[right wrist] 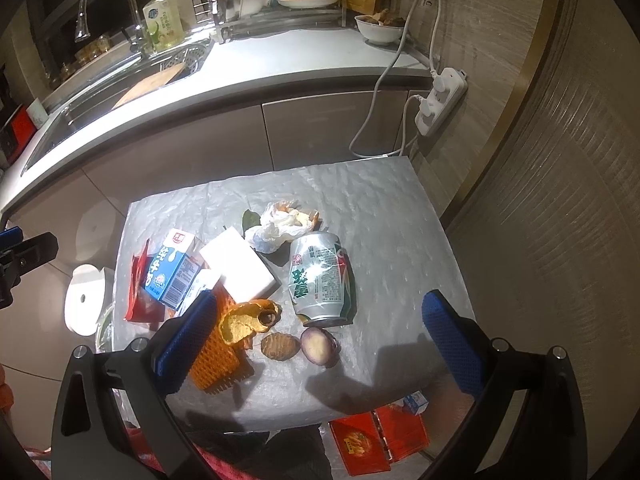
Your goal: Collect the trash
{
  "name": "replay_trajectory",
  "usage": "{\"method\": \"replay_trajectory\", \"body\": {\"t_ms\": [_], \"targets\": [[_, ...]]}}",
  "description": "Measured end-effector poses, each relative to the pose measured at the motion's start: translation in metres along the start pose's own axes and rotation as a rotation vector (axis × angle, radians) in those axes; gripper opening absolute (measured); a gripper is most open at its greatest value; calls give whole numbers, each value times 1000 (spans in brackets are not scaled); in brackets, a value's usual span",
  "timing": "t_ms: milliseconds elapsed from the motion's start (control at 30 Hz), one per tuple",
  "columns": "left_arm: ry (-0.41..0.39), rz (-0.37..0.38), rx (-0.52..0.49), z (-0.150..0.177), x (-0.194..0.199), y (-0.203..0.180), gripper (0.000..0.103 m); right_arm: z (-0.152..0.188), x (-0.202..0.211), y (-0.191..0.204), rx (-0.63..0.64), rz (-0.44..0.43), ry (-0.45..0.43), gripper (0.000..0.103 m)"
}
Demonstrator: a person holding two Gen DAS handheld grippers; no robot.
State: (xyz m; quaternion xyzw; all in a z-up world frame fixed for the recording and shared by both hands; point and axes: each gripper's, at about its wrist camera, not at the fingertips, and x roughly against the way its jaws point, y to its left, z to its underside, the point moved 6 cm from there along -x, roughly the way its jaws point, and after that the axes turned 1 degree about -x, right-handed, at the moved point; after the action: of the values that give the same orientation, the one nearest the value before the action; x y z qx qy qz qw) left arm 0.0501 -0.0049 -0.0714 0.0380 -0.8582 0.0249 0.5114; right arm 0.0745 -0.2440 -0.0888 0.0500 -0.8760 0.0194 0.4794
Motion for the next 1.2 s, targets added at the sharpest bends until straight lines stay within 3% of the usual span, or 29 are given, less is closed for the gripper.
{"method": "replay_trajectory", "body": {"t_ms": [1200], "targets": [[21, 9, 4, -1, -10, 1, 96, -6, -10, 13, 24, -12, 18, 101]]}}
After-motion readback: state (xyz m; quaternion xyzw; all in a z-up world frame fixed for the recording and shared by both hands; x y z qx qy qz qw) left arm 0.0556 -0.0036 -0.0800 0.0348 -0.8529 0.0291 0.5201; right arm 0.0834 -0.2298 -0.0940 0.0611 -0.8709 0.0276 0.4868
